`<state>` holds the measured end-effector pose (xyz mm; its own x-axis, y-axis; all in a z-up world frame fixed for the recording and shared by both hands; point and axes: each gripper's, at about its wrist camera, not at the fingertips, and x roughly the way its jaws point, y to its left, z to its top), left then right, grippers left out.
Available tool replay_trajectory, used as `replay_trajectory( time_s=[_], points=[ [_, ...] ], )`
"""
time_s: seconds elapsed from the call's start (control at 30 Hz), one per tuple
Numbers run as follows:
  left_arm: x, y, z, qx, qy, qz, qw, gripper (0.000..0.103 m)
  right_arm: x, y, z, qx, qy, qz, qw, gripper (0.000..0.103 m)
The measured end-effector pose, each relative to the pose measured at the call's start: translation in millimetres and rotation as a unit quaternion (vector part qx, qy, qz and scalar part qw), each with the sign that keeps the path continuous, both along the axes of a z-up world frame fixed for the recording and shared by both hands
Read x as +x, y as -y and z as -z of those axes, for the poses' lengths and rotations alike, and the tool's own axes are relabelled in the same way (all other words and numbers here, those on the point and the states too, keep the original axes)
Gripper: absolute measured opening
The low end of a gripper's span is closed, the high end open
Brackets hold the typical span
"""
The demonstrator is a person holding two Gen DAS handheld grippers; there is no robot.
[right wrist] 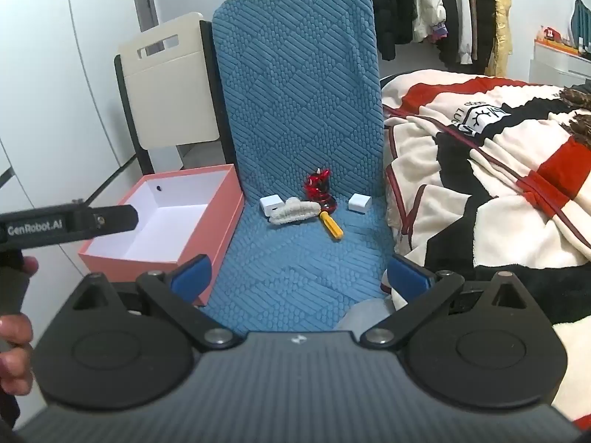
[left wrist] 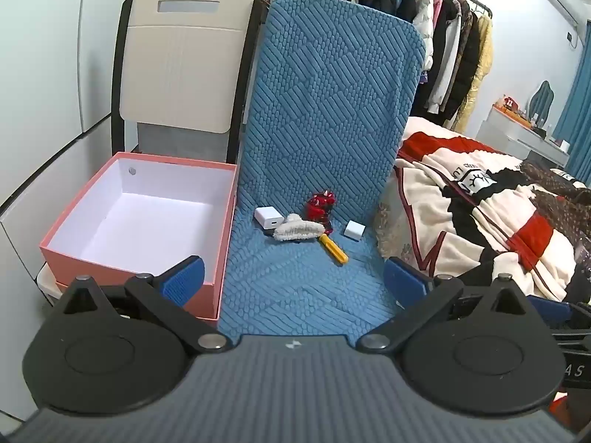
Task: Organize rigid objects
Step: 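Move both tools toward the items on the blue chair seat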
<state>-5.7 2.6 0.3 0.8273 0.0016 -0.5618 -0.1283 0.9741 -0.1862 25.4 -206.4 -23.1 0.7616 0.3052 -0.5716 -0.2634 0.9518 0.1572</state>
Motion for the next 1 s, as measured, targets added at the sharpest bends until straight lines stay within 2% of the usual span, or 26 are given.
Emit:
replay_trajectory(
  time_s=[0.5, 0.73, 1.0],
  points=[
    [-4, 5, 6, 0.003, -0.009, 0.004, 0.9999, 0.103, -5, 11, 2, 0.015, 0.004, 0.002, 1.0, 0.103],
    [9, 15, 14, 0.001, -0.004, 0.019, 0.9998, 0.103, 4, 18, 8, 0.011, -0.001, -0.004, 1.0, 0.103],
    [37, 33, 31, 0.025, -0.022, 0.0, 0.9994, 0.103, 25, 30, 27, 0.009, -0.021, -0.011, 1.0, 0.103]
  ],
)
